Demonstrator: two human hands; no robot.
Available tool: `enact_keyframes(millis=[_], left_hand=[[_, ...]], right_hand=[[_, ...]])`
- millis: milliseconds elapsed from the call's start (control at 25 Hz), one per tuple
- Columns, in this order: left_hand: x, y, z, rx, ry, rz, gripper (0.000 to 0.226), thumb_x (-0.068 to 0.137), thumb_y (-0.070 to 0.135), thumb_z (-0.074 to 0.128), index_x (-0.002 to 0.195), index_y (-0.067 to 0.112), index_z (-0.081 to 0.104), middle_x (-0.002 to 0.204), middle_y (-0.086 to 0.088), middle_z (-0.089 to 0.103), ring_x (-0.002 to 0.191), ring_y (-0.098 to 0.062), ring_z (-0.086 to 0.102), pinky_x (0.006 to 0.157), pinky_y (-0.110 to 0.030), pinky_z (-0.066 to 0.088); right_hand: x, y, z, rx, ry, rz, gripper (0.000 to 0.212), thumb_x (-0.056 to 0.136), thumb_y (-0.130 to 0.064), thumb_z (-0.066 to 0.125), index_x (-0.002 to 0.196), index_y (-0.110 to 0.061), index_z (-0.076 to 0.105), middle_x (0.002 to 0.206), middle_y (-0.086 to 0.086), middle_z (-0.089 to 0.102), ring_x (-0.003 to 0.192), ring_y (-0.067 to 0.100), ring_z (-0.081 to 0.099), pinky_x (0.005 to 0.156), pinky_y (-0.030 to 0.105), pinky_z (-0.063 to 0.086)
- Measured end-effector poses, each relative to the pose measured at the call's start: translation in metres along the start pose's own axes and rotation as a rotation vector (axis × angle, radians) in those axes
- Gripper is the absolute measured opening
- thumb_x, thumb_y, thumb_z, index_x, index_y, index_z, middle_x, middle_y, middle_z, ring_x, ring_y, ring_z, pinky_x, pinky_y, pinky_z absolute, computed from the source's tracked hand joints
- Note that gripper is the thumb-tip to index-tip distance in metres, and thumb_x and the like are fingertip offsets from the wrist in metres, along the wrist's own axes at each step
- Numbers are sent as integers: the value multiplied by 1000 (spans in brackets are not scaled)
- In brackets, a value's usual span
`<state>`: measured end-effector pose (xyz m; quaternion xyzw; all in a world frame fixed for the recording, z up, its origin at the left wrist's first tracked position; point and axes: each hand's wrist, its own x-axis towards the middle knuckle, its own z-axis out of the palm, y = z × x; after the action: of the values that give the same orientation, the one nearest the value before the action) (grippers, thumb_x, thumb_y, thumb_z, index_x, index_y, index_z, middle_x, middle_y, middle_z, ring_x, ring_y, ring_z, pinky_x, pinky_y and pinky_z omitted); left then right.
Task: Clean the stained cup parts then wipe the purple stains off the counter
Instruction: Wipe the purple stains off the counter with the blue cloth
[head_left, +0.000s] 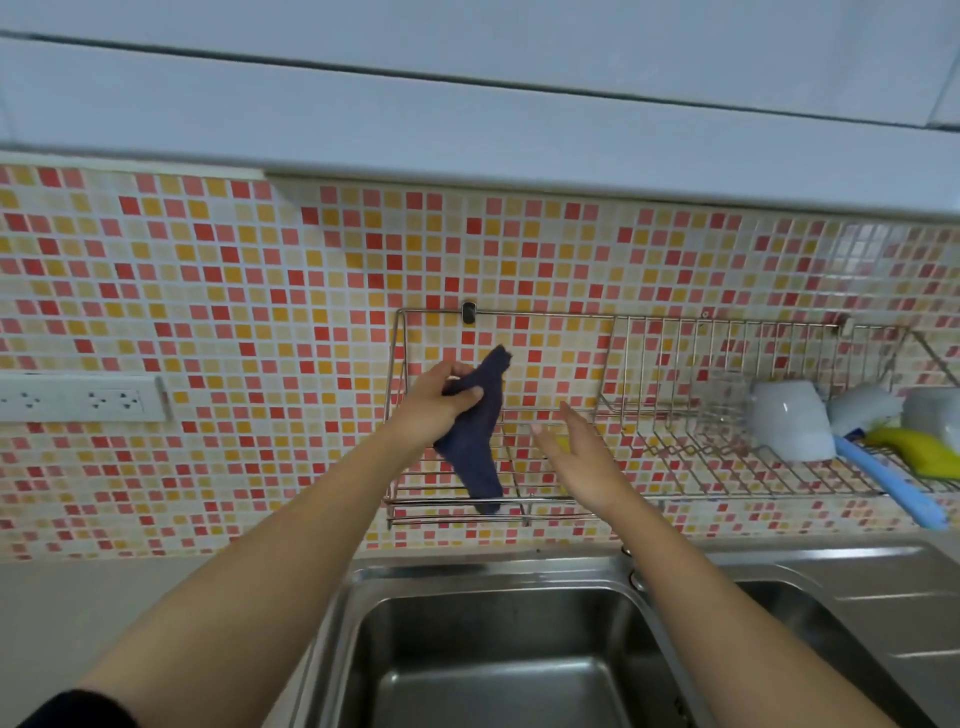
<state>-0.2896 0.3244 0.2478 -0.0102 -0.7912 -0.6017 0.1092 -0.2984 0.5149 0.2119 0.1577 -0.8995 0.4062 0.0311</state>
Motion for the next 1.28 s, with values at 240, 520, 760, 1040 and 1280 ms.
enact_keyframes(millis=[240,520,760,1040,1280], left_hand=[[-46,42,-59,-170,-183,74,13,89,14,60,101,19,55,98,-6,69,89,-20,67,78,-31,57],[-147,16,-159,507,3,126,26,90,39,55,112,25,59,106,5,63,91,-5,61,75,-21,51],[-286,-94,-264,594,99,-75,10,96,25,48,86,26,48,79,10,52,72,-9,50,62,-15,38],[-431,-262,-335,524,222,-546,16,97,23,42,93,8,40,76,-3,59,75,-26,58,55,-22,38],[-417,-326,-345,1054,248,-408,45,94,37,43,131,12,44,130,-13,53,115,-33,53,90,-43,47]], right_hand=[[-6,-54,17,435,-123,-215,52,86,-53,51,128,-22,47,128,-3,57,117,13,54,96,34,48],[-70,-117,103,386,-104,-489,18,91,-20,58,109,-18,55,104,4,66,93,9,62,81,28,50],[-148,-163,264,265,-325,-589,25,88,-34,55,104,-16,59,99,0,66,90,16,61,78,34,47],[-237,-180,461,-19,-669,-510,23,90,-30,55,106,-13,54,100,8,58,93,22,52,73,29,36],[-240,-166,496,-235,-403,-326,44,91,-29,53,131,-15,46,123,9,53,109,28,50,92,35,41]])
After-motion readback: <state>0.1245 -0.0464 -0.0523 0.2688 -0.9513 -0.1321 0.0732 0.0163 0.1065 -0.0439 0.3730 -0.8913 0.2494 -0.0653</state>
